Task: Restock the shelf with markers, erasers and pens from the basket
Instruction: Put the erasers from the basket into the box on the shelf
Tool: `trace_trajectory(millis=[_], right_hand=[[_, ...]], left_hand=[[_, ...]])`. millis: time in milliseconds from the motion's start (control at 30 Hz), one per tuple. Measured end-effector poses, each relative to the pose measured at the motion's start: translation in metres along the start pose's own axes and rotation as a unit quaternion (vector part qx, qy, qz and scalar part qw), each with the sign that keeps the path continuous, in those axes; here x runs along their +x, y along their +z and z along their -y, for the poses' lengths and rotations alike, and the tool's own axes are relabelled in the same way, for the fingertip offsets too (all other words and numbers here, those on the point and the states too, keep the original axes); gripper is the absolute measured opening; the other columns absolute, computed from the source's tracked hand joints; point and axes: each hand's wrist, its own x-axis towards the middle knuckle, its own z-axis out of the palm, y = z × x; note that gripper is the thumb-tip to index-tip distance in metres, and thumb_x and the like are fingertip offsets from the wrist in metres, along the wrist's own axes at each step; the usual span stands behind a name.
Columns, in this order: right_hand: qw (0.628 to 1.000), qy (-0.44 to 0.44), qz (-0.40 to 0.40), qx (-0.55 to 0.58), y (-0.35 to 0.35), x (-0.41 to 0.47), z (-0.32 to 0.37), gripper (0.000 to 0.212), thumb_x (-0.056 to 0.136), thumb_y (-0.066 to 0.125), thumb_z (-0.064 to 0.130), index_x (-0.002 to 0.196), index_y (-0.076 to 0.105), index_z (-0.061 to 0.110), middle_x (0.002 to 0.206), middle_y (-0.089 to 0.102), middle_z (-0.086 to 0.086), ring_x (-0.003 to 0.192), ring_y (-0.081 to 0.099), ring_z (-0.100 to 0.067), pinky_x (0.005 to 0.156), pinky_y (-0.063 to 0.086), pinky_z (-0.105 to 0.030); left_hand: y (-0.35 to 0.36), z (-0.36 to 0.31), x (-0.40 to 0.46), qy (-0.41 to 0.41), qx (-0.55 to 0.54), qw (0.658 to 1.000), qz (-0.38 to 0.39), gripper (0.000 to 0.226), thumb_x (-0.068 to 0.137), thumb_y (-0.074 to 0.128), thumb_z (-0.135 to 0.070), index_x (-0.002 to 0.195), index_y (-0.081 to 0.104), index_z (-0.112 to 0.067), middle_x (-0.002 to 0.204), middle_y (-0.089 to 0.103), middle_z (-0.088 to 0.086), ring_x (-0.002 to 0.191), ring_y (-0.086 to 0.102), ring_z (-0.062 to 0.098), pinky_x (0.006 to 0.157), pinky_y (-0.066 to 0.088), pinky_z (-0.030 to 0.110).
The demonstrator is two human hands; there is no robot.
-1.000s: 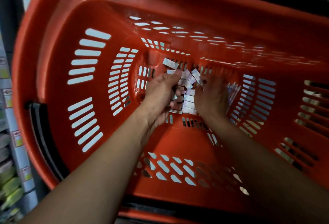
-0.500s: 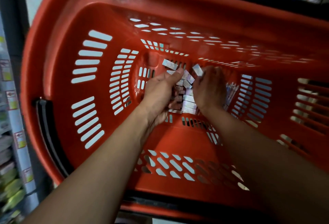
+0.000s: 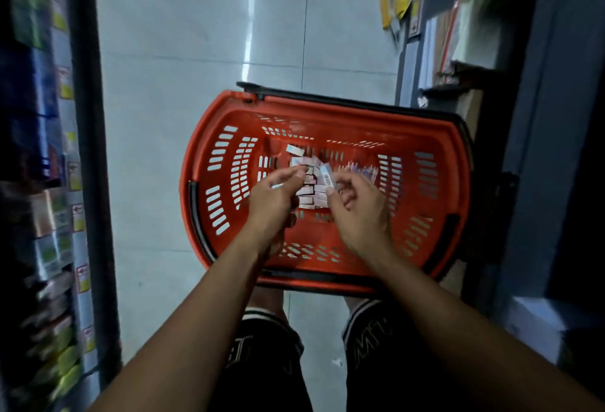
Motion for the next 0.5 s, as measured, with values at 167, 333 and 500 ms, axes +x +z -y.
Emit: trace_trajectory(millis=[167,333,500], right_hand=[[0.997,-0.069,0.005,0.025,-0.065,-0.049,0.084,0.018,0.092,0.071,0.025,0.110,0.073,0.026,0.089,0.062,0.011,0.069,0.060,-0.010,0.064,0.056,-0.037],[0.990,-0.126,-0.020,0.054,-0.120,-0.086,0.153,0.015,0.094,0.070,0.026,0.107,0.075,0.029,0.090,0.065,0.011,0.071,0.063,-0.012,0.062,0.053,-0.033],[0.983,-0.152,-0.054,0.091,-0.156,-0.129,0.208,0.012,0.095,0.071,0.022,0.107,0.074,0.025,0.094,0.068,0.010,0.074,0.064,-0.012,0.066,0.055,-0.034]], left_hand=[[0.001,-0.054,-0.100,0.085,0.013,0.994,0.066,0.019,0.101,0.068,-0.023,0.117,0.078,-0.018,0.071,0.052,0.004,0.056,0.039,0.013,0.045,0.026,0.021],[-0.003,-0.098,-0.181,0.161,0.012,0.984,0.076,0.015,0.098,0.071,-0.023,0.110,0.079,-0.021,0.079,0.062,0.004,0.059,0.051,0.012,0.046,0.035,0.023],[-0.008,-0.128,-0.245,0.230,0.006,0.968,0.104,0.012,0.097,0.073,-0.022,0.106,0.079,-0.018,0.081,0.069,0.003,0.062,0.057,0.014,0.049,0.041,0.022]])
